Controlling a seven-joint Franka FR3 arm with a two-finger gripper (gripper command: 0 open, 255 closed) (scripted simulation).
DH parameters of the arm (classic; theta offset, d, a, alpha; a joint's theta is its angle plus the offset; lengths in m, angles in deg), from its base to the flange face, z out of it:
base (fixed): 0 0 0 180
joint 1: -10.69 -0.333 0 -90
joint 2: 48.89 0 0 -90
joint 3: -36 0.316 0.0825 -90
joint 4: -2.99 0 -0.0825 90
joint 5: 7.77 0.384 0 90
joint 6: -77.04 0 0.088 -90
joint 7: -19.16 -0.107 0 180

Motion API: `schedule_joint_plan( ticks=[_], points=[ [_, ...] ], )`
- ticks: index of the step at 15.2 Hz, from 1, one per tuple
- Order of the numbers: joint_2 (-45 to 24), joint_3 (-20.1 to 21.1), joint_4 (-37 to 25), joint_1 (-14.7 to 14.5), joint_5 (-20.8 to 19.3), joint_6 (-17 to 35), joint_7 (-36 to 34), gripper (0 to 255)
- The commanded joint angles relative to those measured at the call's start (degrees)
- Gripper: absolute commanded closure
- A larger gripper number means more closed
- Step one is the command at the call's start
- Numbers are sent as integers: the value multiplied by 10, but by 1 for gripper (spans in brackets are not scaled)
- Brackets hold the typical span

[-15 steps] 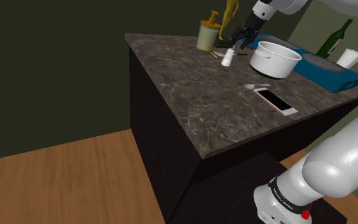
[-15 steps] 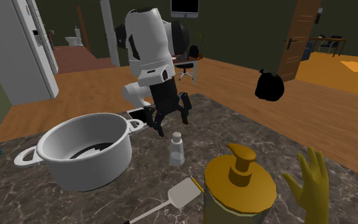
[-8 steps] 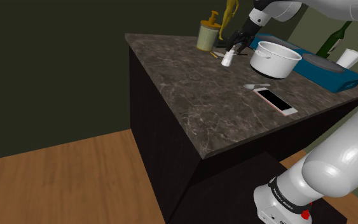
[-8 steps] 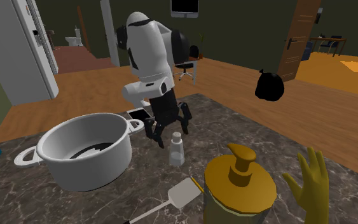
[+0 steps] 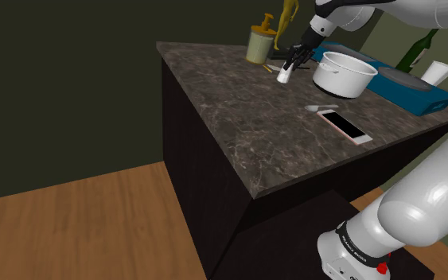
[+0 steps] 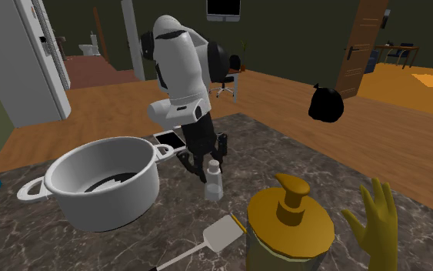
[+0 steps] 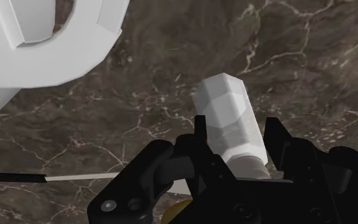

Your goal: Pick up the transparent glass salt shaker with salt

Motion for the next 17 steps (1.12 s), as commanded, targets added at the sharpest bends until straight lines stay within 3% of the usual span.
schedule_joint_plan(
  ticks=[1, 5, 17],
  points=[
    [0, 0, 0, 0, 0, 0, 0, 255],
    [-1, 0, 1, 0, 0, 0, 0, 255],
    [0, -2, -91, 2, -8, -90, -18, 255]
  ],
)
